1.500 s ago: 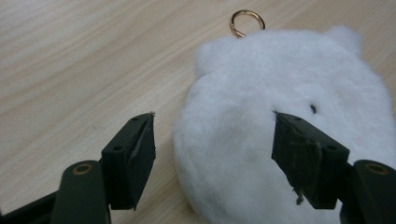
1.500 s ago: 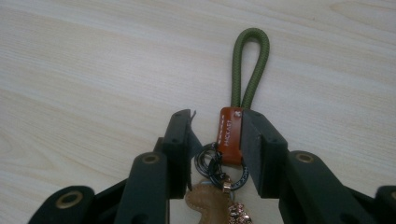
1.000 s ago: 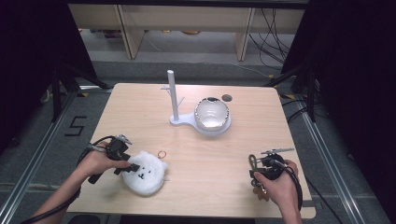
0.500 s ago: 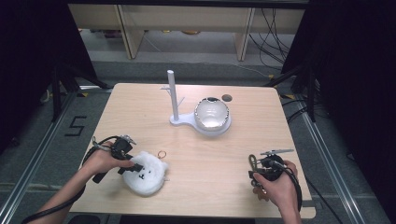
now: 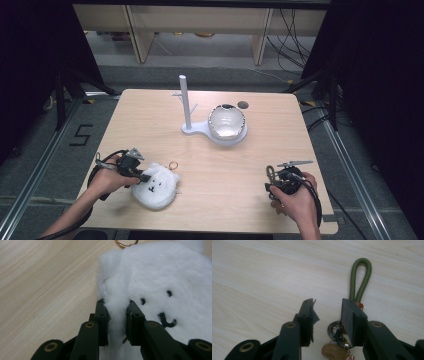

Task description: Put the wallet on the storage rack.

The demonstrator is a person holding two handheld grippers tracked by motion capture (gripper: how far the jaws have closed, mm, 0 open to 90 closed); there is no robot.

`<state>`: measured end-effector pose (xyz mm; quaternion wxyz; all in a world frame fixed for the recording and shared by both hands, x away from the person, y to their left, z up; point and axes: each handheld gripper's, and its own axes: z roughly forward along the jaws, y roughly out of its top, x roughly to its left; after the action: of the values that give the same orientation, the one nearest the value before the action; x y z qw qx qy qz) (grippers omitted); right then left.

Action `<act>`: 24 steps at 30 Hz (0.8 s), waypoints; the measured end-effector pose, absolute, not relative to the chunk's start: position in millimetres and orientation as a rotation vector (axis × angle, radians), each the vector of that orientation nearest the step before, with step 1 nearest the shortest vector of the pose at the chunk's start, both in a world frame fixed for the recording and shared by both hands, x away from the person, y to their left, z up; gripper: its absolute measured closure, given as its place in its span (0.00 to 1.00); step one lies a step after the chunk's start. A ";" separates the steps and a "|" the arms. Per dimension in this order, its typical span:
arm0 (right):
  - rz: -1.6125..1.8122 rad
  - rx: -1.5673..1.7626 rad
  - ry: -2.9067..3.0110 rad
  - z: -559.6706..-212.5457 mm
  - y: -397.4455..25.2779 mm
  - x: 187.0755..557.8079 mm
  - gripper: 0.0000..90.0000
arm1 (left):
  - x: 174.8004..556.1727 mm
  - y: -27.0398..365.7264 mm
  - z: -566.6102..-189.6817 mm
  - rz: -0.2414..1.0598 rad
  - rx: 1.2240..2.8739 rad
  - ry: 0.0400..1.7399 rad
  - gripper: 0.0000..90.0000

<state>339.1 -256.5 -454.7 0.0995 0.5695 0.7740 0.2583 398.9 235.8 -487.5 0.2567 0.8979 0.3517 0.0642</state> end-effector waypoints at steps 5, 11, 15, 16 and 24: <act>0.760 1.678 2.278 -454.2 -256.6 339.3 0.70 | 389.6 239.7 -486.1 0.209 2.348 0.963 0.86; 0.754 1.654 2.269 -451.3 -256.7 339.6 0.70 | 377.5 243.4 -479.3 0.198 2.238 0.938 0.87; 0.801 1.636 2.258 -448.8 -253.3 339.6 0.69 | 365.4 243.4 -470.2 0.235 2.112 0.907 0.87; 0.857 1.630 2.272 -449.4 -253.4 340.2 0.69 | 362.6 242.3 -468.5 0.245 2.074 0.908 0.87; 0.920 1.617 2.223 -438.5 -244.7 339.4 0.69 | 355.5 230.7 -450.3 0.339 1.878 0.876 0.87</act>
<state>339.4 -244.7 -438.5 0.1212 0.5537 0.7612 0.3150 355.5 230.7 -450.3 0.4976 0.7758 0.3619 0.1401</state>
